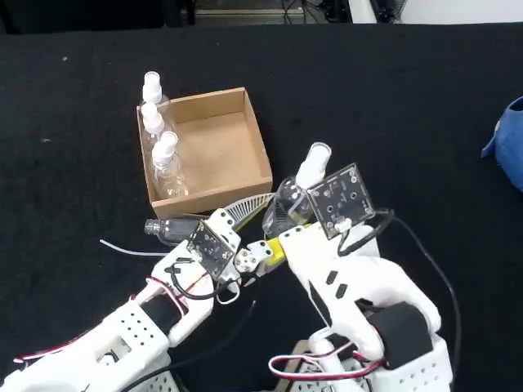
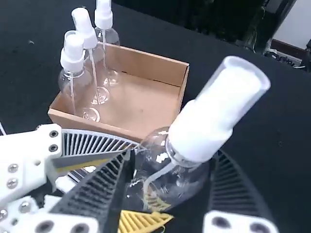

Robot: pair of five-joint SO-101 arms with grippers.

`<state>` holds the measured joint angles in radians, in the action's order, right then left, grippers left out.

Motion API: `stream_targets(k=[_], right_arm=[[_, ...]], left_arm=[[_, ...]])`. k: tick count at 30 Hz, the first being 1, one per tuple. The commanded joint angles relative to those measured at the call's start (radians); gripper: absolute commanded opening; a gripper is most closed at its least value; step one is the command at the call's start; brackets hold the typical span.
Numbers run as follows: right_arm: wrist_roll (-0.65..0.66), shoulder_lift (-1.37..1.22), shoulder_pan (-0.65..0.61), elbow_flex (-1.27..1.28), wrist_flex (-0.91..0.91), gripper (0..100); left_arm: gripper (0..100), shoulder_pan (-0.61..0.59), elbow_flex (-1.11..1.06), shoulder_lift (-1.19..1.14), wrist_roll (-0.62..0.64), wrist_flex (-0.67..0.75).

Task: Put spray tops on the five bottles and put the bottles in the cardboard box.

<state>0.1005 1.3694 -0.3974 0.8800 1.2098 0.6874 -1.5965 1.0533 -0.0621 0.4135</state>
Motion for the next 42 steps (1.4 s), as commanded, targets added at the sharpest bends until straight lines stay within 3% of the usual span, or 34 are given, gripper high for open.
stream_targets(k=[1,12,17,31,37,42], right_arm=[[0.011,0.001,-0.043,-0.038,0.009,15.1],[0.011,-0.001,-0.011,-0.013,0.048,25.8],[0.011,-0.001,-0.009,-0.013,0.083,25.8],[0.012,-0.001,-0.005,0.096,-0.068,18.4],[0.012,-0.001,0.018,0.096,-0.094,0.7],[0.012,-0.001,0.060,0.101,-0.103,1.0]], left_arm=[[4,0.012,0.018,0.005,-0.003,0.023],[4,0.012,0.018,0.006,-0.003,0.023],[4,0.012,0.018,0.014,-0.002,0.025],[4,0.012,0.016,0.014,-0.002,0.025],[4,0.013,0.016,0.014,-0.002,0.025],[4,0.019,0.007,0.014,-0.006,0.023]])
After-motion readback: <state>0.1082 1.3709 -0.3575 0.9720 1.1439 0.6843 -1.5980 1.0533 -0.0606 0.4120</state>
